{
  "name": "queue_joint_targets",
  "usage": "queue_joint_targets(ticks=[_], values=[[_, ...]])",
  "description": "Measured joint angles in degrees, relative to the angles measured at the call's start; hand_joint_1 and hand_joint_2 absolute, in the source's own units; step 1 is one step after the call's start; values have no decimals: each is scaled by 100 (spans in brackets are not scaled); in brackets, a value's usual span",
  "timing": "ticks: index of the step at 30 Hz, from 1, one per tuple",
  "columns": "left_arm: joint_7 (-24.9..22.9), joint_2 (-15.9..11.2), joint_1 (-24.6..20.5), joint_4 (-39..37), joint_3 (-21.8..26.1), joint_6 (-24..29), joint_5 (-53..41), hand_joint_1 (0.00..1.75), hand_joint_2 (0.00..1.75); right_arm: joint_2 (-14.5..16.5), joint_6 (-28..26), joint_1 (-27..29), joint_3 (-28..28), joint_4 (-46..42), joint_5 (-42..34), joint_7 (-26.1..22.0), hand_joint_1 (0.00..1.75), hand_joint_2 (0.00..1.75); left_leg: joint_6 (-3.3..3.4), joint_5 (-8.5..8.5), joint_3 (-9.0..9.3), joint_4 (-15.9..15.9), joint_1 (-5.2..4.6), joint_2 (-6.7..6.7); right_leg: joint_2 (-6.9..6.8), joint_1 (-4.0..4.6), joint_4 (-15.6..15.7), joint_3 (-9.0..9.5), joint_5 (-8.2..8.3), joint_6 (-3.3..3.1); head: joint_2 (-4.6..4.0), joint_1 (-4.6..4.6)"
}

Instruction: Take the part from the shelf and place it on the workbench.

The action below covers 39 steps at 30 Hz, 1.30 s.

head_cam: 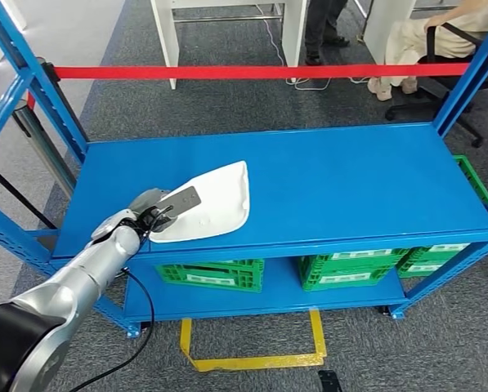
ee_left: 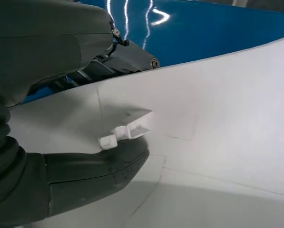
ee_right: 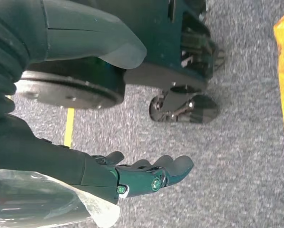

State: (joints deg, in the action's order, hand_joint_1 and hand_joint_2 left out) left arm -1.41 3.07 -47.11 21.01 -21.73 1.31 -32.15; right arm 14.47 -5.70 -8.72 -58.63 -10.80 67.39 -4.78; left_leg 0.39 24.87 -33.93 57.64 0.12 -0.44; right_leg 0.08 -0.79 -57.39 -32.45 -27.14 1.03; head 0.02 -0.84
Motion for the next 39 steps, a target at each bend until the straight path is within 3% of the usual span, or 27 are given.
queue_joint_targets(ticks=[1,3,5,7,8,9,11,12,13,17,19,21,22,23,24,26,28,31,33,36,37,38,39], values=[[63,-13,4,3,3,10,29,175,175,0,4,2,8,-1,-4,-3,0,175,-30,32,-13,34,9,3,-1,-3,9,3,13,-38,0,1],[214,-41,29,16,24,109,113,175,175,0,16,-1,18,-2,-13,-6,0,175,-84,260,-156,368,25,10,-7,-20,32,9,34,-107,0,23],[393,-52,104,48,69,319,224,175,175,0,22,-2,22,-2,-22,0,0,175,-120,644,-495,1134,36,15,-9,-19,33,2,30,-140,0,42],[593,-48,203,110,121,583,344,175,175,0,22,3,26,-2,-33,10,0,175,-130,803,-738,1680,40,15,0,-16,28,0,24,-148,0,42],[697,-47,243,158,145,705,414,175,175,0,21,4,29,-1,-43,11,0,175,-123,713,-723,1645,41,15,8,-15,25,3,21,-148,0,43],[814,-48,272,230,177,817,500,175,175,0,20,5,37,-1,-53,7,0,175,-110,530,-613,1399,42,16,16,-15,20,12,15,-143,0,43],[1108,-48,318,458,258,1074,733,175,175,1,20,3,58,-1,-81,-16,0,175,-67,131,-273,618,32,16,23,-4,3,21,-13,-111,0,40],[1273,-47,352,621,304,1216,880,175,175,2,20,0,70,-1,-94,-32,0,175,-43,35,-138,308,23,16,24,5,-9,10,-23,-86,0,38],[1409,-46,401,787,344,1338,1012,175,175,2,21,-2,80,0,-104,-45,0,175,-25,12,-68,133,11,15,24,12,-16,-6,-26,-61,0,34],[1614,-53,618,1372,450,1530,1265,175,175,2,26,9,110,-1,-117,-69,0,175,80,47,-46,37,27,14,21,13,-95,-92,-110,56,0,25],[1619,-58,666,1565,474,1544,1305,175,175,2,26,6,114,-1,-119,-74,0,175,138,39,-36,13,44,17,14,10,-597,-349,-378,94,0,8],[1680,-57,746,1713,491,1620,1376,175,175,1,26,8,119,-1,-121,-75,0,175,167,47,-36,18,33,16,13,9,-1361,-744,-656,112,0,-1],[1755,-57,812,1800,503,1708,1446,175,175,0,27,13,125,-1,-122,-75,0,175,172,53,-33,22,26,17,12,10,-1589,-884,-682,115,0,1],[1852,-57,885,1909,516,1824,1542,175,175,0,28,18,135,-1,-127,-75,0,175,173,60,-30,28,21,17,12,12,-1605,-926,-598,112,0,-1],[1955,-56,957,2052,527,1950,1666,175,175,0,29,22,148,-1,-135,-75,0,175,171,69,-23,35,19,16,12,12,-1381,-850,-410,100,0,1],[2145,-57,1085,2434,549,2175,1978,175,175,0,29,19,178,-1,-159,-79,0,175,149,97,-12,52,8,11,12,20,-600,-489,-7,62,0,0],[2325,-57,1240,2915,587,2361,2331,175,175,0,28,13,201,-1,-190,-92,0,175,108,112,-26,71,-6,8,20,35,-108,-232,115,23,0,6],[2607,-54,1542,3676,617,2709,2611,175,175,1,28,32,230,-2,-224,-107,0,175,22,126,-36,80,-2,11,35,36,-38,-190,84,-37,0,8],[2793,-48,1706,4177,616,3038,2646,175,175,1,27,39,250,-2,-236,-109,0,175,-38,301,-117,310,7,15,30,12,-7,-159,94,-92,0,24],[2966,-25,1901,4739,614,3444,2604,175,175,1,24,38,278,-2,-252,-101,0,175,-98,810,-571,1348,27,19,16,4,-5,-137,88,-131,0,41],[2994,-15,1972,4874,613,3531,2571,175,175,1,21,43,290,-2,-256,-95,0,175,-107,880,-692,1611,33,19,17,5,-9,-135,84,-133,0,40],[3013,-8,2033,4986,610,3599,2536,175,175,0,14,47,303,-2,-259,-90,0,175,-109,841,-727,1681,38,19,20,5,-16,-135,81,-133,0,41],[3025,-3,2074,5086,608,3655,2504,175,175,1,0,51,317,-1,-263,-86,0,175,-104,695,-655,1519,43,19,24,4,-24,-132,77,-130,0,42]])
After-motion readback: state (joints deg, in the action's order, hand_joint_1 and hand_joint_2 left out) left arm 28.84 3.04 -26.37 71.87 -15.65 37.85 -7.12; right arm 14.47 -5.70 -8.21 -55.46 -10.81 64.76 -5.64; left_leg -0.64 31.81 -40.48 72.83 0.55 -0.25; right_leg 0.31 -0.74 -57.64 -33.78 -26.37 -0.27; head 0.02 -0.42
